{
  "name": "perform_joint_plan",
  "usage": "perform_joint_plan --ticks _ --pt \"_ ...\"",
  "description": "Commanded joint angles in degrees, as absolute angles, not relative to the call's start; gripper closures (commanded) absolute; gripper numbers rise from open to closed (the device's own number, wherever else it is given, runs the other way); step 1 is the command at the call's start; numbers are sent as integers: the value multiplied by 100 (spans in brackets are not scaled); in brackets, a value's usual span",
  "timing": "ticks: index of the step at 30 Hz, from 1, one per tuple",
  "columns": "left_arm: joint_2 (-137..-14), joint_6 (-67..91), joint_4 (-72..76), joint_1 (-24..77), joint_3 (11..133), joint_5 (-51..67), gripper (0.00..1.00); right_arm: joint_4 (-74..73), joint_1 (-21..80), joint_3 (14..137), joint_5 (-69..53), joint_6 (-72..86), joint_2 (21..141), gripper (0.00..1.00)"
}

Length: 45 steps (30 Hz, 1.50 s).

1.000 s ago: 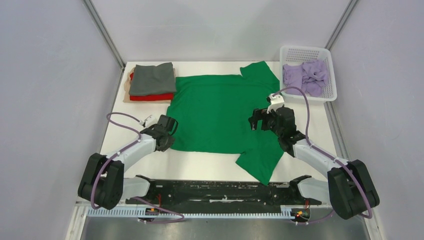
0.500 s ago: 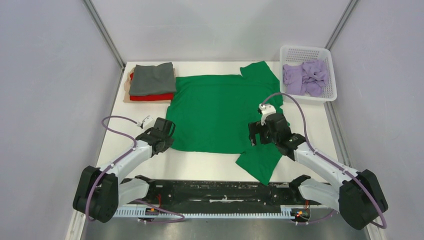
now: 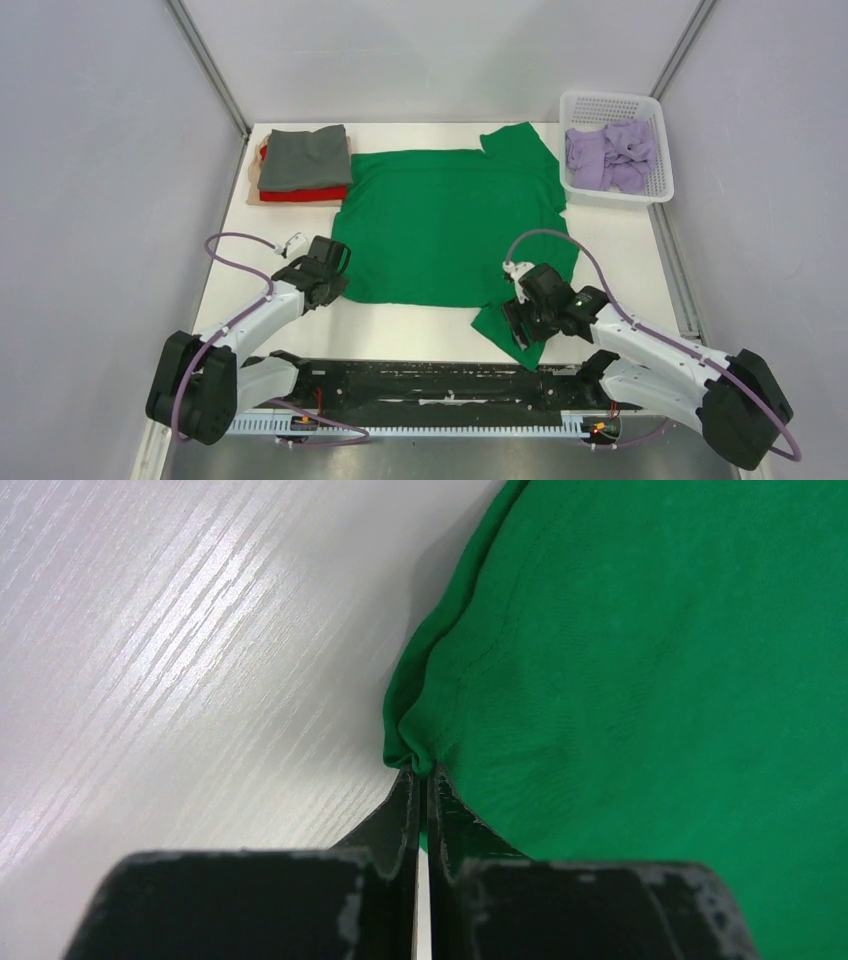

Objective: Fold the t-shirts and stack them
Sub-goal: Grab the side of the flattened tshirt closest away from the robot with both arms

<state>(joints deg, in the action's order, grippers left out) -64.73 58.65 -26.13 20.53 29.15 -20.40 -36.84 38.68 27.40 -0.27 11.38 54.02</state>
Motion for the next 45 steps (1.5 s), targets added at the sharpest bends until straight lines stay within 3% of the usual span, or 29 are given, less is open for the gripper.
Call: perform_joint_plan --ticks 1,6,13,19,32,33,39,45 --pt "-6554 5678 -2521 2037 3007 -2014 98 -3653 4346 2419 -446 1518 5749 35" --pt "-6549 5695 -2566 2038 3007 -2004 98 -3695 4787 2624 -60 1676 6029 40" --pt "-6496 5717 -2566 2037 2987 -2022 98 -4277 5231 3131 990 1853 6042 37" --pt "-6433 5721 -2650 2032 3010 -2048 98 -4462 5376 3440 798 1603 5739 37" --pt "-6220 5737 -2790 2037 2962 -2084 98 -3990 5744 2454 468 1608 6193 43" --pt "-6217 5739 -2796 2035 2963 -2076 98 -3982 5748 2422 540 1638 6214 46" --pt "-6050 5717 -3095 2039 2981 -2086 98 -4295 5748 2586 859 1771 6116 82" --pt "-5593 5931 -4026 2048 2906 -1909 98 -4853 5875 2672 489 1983 5669 97"
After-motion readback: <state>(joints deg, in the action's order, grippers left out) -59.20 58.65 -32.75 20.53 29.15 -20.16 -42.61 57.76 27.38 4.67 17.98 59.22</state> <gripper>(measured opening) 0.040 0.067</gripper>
